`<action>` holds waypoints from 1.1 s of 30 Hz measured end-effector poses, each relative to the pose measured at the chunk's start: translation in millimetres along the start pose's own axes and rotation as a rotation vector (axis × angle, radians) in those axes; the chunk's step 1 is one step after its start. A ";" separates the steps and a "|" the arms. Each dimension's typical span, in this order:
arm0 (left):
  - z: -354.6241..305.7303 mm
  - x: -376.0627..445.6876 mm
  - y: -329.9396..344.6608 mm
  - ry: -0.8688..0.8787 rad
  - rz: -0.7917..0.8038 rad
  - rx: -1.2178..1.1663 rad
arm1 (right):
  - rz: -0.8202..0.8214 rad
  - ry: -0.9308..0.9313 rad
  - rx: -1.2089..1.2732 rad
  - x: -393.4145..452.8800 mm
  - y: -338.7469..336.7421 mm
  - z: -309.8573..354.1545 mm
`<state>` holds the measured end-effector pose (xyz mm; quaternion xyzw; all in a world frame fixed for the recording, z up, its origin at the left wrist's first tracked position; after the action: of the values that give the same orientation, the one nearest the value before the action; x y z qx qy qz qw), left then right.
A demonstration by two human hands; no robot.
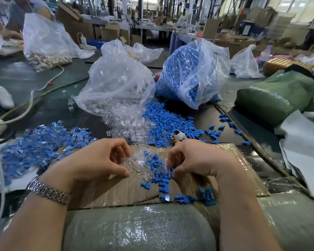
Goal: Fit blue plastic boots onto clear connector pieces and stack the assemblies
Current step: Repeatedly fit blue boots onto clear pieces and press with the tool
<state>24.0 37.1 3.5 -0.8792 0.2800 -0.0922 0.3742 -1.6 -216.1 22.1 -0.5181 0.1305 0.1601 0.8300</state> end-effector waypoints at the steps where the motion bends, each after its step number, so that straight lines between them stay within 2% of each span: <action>1: -1.1 1.5 0.9 0.004 -0.036 0.006 | -0.024 0.003 0.002 2.1 0.0 0.4; 4: -8.8 9.9 8.7 0.047 -0.161 0.049 | -0.124 -0.007 -0.015 10.8 0.8 6.1; 7: -17.6 17.5 16.7 0.091 -0.257 0.098 | -0.215 -0.013 -0.137 20.3 1.4 14.5; 12: -15.8 17.5 11.4 0.086 -0.330 0.029 | -0.320 0.005 -0.180 23.0 -3.1 10.5; 15: -12.4 13.8 5.2 0.077 -0.366 -0.105 | -0.255 -0.010 -0.068 18.0 -1.8 4.8; 18: -8.0 13.0 1.3 0.057 -0.395 -0.244 | -0.226 -0.027 -0.105 16.5 -1.2 6.4; 22: -3.6 14.7 0.9 0.011 -0.372 -0.645 | -0.268 -0.013 -0.155 17.6 -0.6 11.0; 24: -3.1 15.0 1.3 0.014 -0.319 -0.787 | -0.362 -0.022 -0.091 16.2 -3.7 9.8; 26: -4.1 15.3 3.5 0.033 -0.272 -0.867 | -0.470 -0.091 0.077 13.9 -8.6 10.4; 29: -7.8 16.7 6.3 0.064 -0.260 -0.871 | -0.453 -0.273 0.349 10.0 -7.3 21.5; 33: -11.0 17.5 9.4 0.062 -0.254 -0.827 | -0.475 -0.451 0.398 9.1 2.0 40.4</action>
<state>30.4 15.2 3.8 -0.9794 0.1941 -0.0441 -0.0324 7.9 -177.6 34.3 -0.3144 -0.1507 0.0446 0.9362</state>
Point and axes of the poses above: each hand's wrist, its own x-axis towards the middle knuckle, its own y-axis out of the palm, z = x × y, the point moved 3 cm from there along x, towards the middle knuckle, and after that the axes turned 8 degrees about y, right-handed, at the moved point
